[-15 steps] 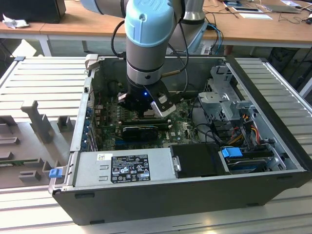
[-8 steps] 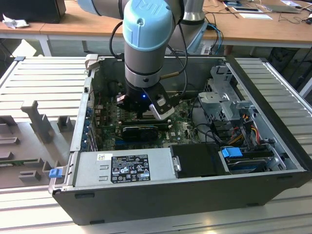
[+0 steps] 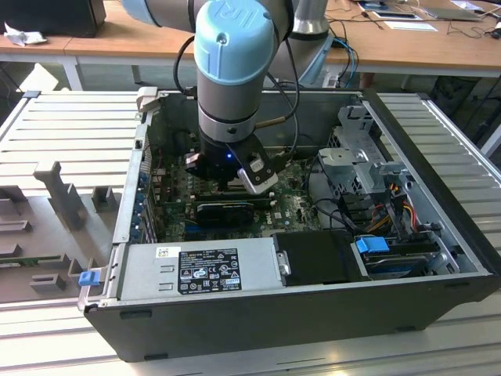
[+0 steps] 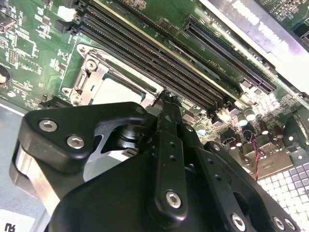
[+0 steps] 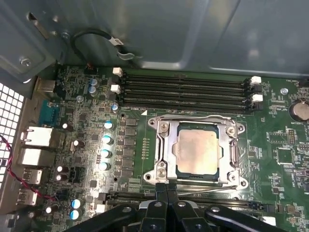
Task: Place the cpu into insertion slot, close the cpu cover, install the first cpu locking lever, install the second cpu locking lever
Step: 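Install the second cpu locking lever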
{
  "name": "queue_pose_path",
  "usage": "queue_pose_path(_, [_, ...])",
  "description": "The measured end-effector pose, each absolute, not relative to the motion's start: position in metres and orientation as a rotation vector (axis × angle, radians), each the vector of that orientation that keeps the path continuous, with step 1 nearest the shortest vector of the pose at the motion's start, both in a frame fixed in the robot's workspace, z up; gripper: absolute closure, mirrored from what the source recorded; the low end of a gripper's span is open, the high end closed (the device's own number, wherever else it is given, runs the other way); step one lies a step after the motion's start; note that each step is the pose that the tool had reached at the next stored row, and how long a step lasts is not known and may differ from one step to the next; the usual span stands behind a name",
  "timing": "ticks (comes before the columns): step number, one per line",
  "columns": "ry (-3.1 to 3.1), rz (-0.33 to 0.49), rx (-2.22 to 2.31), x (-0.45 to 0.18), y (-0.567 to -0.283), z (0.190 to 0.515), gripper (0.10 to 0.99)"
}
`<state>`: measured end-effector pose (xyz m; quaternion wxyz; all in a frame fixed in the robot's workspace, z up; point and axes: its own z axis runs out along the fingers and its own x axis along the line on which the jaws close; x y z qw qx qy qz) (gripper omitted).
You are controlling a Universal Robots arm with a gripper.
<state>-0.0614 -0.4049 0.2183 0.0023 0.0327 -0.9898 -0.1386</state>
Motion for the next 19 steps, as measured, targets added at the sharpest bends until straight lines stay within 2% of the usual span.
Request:
queue_pose_path(5, [-3.103,-0.452,0.102,-0.065,-0.405,0.211,0.98])
queue_pose_path(13, [-3.092,-0.529,0.103,-0.067,-0.413,0.207,0.98])
queue_pose_path(19, [-3.091,-0.545,0.094,-0.069,-0.416,0.203,0.98])
